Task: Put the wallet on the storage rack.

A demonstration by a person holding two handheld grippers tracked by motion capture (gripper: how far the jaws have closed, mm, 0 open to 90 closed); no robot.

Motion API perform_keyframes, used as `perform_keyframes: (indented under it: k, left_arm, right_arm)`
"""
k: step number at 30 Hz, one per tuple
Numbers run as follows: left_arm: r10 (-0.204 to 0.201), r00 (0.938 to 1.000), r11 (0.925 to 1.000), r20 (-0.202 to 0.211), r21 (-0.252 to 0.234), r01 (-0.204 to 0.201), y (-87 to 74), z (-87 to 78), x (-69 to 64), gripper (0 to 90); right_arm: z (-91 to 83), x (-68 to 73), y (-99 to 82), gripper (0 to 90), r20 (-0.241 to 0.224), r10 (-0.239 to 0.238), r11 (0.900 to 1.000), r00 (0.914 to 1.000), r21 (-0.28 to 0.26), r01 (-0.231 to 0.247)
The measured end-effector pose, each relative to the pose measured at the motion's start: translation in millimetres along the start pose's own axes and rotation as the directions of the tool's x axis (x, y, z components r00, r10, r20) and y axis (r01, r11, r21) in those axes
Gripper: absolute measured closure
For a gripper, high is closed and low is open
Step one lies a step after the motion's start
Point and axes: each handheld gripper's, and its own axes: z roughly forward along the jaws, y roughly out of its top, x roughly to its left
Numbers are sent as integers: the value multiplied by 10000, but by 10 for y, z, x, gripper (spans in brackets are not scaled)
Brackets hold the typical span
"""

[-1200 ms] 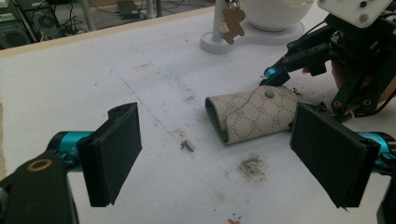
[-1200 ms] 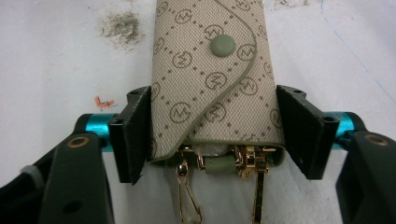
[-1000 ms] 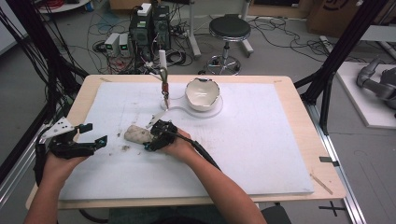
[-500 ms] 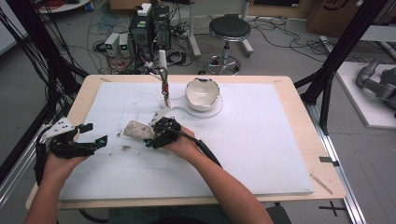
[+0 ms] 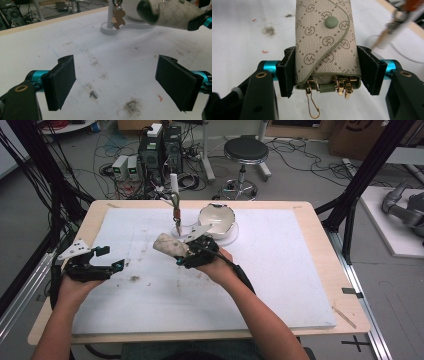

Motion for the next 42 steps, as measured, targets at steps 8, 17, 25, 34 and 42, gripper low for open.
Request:
perform_keyframes:
  k: [8,17,25,34,42]
  left_arm:
    - [194,9990,9998,405,42,-196,81,195,-44,163]
    - [290,9982,9996,530,-4,-290,135,310,-66,163]
    - [341,9976,9994,601,-1,-342,152,350,-78,164]
    - [404,9974,9991,589,91,-410,146,329,-99,163]
    - [481,9968,9988,646,19,-484,159,318,-132,163]
  right_arm:
    - [-351,-217,-94,378,796,491,9985,9956,-293,-469]
    - [-587,-470,-200,378,1590,1015,9945,9821,-406,-962]
    - [-704,-684,-244,377,2132,1437,9896,9664,-403,-1382]
    - [-693,-902,-264,377,2716,1672,9851,9478,-68,-1718]
    - [-587,-1014,-250,376,2997,1593,9833,9406,362,-1781]
